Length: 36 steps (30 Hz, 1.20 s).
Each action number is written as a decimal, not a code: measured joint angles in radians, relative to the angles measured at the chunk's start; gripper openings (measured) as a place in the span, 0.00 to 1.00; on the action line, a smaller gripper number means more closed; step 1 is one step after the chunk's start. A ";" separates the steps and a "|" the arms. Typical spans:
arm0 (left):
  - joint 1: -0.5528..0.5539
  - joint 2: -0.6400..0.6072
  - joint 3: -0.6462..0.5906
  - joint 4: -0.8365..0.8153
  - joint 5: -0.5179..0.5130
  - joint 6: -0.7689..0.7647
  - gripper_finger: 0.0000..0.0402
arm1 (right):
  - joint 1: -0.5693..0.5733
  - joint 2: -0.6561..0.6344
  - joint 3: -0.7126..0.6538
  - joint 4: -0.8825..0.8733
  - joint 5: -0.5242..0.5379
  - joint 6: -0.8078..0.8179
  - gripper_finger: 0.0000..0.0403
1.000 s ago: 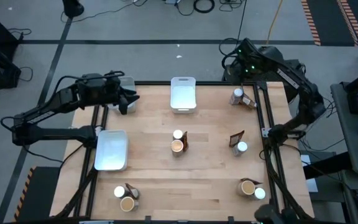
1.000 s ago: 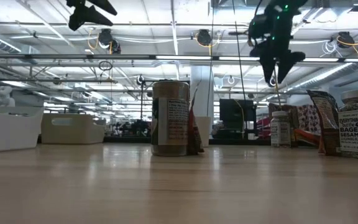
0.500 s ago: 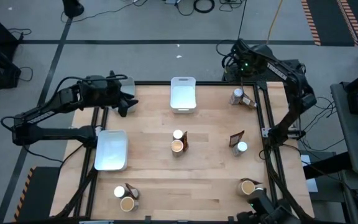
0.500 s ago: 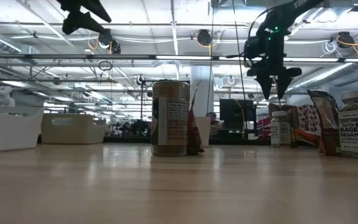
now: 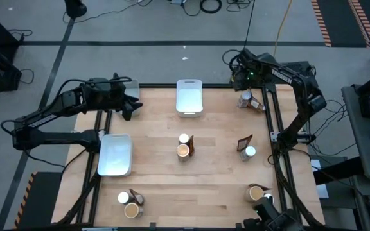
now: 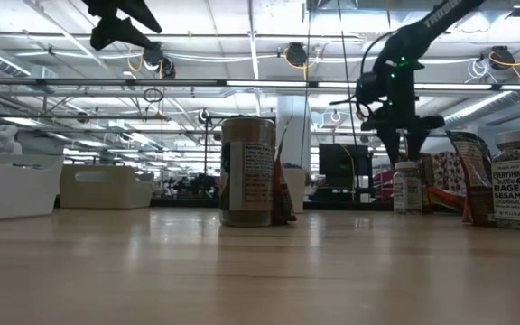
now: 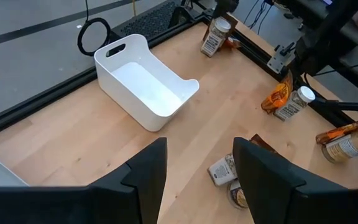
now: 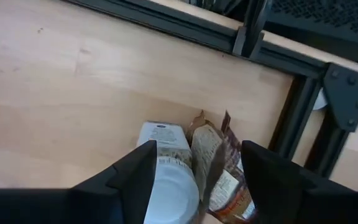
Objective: Sort spices by type
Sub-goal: Put the brown seasoning pack into the top white bin
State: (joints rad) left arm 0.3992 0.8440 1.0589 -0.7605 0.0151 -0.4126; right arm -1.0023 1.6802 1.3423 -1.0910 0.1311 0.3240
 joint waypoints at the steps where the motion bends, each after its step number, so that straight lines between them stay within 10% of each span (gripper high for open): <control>1: 0.000 0.000 0.000 0.000 -0.001 0.000 0.47 | 0.000 0.000 -0.013 0.015 0.002 0.007 0.53; 36: 0.000 0.000 0.000 0.000 -0.004 -0.001 0.47 | 0.000 -0.076 -0.123 0.075 -0.001 0.060 0.02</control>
State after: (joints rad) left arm 0.3992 0.8440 1.0588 -0.7601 0.0113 -0.4133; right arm -1.0023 1.6041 1.2195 -1.0161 0.1302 0.3836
